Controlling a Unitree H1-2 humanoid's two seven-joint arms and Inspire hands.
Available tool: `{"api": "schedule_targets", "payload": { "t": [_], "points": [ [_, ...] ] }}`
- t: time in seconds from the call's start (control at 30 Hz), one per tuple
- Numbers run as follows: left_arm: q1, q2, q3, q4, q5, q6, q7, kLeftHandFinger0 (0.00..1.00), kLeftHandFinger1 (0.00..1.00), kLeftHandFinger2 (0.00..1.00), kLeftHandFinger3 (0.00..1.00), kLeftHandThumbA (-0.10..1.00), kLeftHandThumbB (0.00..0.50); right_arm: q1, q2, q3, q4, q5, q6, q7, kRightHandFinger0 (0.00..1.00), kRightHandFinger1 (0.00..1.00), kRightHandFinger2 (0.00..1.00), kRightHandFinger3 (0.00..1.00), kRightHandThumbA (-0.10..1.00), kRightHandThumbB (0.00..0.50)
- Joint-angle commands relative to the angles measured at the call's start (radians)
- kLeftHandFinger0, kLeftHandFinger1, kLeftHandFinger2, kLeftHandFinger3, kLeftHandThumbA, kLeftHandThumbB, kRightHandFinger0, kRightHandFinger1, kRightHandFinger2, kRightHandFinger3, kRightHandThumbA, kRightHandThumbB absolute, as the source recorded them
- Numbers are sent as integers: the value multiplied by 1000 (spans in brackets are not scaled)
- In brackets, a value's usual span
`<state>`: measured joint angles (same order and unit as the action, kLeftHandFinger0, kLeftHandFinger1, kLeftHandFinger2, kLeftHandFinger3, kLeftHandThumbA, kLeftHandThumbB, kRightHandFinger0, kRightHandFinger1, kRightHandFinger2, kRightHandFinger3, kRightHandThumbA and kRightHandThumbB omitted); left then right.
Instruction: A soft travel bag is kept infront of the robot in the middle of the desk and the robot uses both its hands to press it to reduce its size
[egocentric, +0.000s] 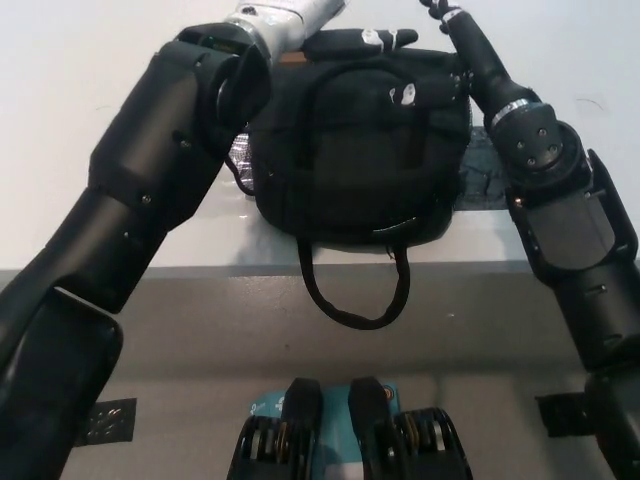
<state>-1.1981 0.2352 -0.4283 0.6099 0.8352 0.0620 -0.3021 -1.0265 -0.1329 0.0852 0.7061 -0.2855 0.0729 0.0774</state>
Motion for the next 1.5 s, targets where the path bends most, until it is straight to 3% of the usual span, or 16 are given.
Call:
{"api": "schedule_targets", "payload": {
  "t": [0.0, 0.27, 0.33, 0.4, 0.47, 0.6, 0.77, 0.83, 0.9, 1.0, 1.1, 1.2, 1.37, 1.47],
  "points": [
    [-66, 16, 2, 10, 12, 24, 47, 1000, 1000, 1000, 1000, 1000, 403, -72, -14, 1, 12, 16, -62, -23, 1000, 1000, 1000, 1000, 1000, 308],
    [-28, 26, 20, 35, -16, 11, 66, 1000, 1000, 1000, 1000, 1000, 352, -63, -12, 8, 30, 0, -23, -36, 1000, 1000, 1000, 1000, 1000, 333],
    [-18, 32, 20, 39, -18, 13, 67, 1000, 1000, 1000, 1000, 1000, 361, -63, -19, 19, 41, -11, -23, -34, 1000, 1000, 1000, 1000, 1000, 345],
    [-6, 45, 17, 39, -16, 12, 64, 1000, 1000, 1000, 1000, 1000, 376, -58, -23, 22, 48, -14, -34, -41, 1000, 1000, 1000, 1000, 1000, 327],
    [-9, 47, 20, 57, -23, 4, 70, 1000, 1000, 1000, 1000, 1000, 363, -58, -31, 25, 52, -16, -38, -42, 1000, 1000, 1000, 1000, 1000, 298],
    [15, 69, 16, 101, -17, -21, 125, 1000, 1000, 1000, 1000, 1000, 318, -57, -31, 27, 106, -7, -57, -45, 1000, 1000, 1000, 1000, 1000, 330],
    [43, 61, 5, 173, -23, -41, 172, 1000, 1000, 1000, 1000, 1000, 349, -55, -37, 55, 136, -32, -58, -53, 1000, 1000, 1000, 1000, 1000, 323],
    [61, 55, -4, 203, -28, -65, 187, 1000, 1000, 1000, 1000, 1000, 361, -52, -38, 60, 153, -23, -91, -56, 1000, 1000, 1000, 1000, 1000, 295],
    [79, 49, -27, 229, -16, -85, 201, 1000, 1000, 1000, 1000, 1000, 351, -55, -38, 60, 179, -12, -121, -55, 1000, 1000, 1000, 1000, 1000, 275],
    [138, 37, -47, 220, -24, -102, 199, 1000, 1000, 1000, 1000, 1000, 348, -57, -26, 58, 212, -13, -90, -80, 1000, 1000, 1000, 1000, 1000, 286],
    [182, 26, -61, 219, -27, -102, 206, 1000, 1000, 1000, 1000, 1000, 402, -51, -18, 47, 266, 3, -107, -94, 1000, 1000, 1000, 1000, 1000, 270],
    [201, 20, -73, 224, -27, -100, 216, 1000, 1000, 1000, 1000, 1000, 363, -51, -19, 54, 345, 2, -127, -101, 1000, 1000, 1000, 1000, 1000, 274],
    [195, 2, -76, 285, -36, -121, 261, 1000, 1000, 1000, 1000, 1000, 350, -64, -11, 50, 445, 14, -166, -113, 1000, 1000, 1000, 1000, 1000, 317],
    [206, -4, -88, 310, -29, -128, 275, 1000, 1000, 1000, 1000, 1000, 354, -48, 9, 64, 495, 3, -191, -131, 1000, 1000, 1000, 1000, 1000, 286]
  ]
}}
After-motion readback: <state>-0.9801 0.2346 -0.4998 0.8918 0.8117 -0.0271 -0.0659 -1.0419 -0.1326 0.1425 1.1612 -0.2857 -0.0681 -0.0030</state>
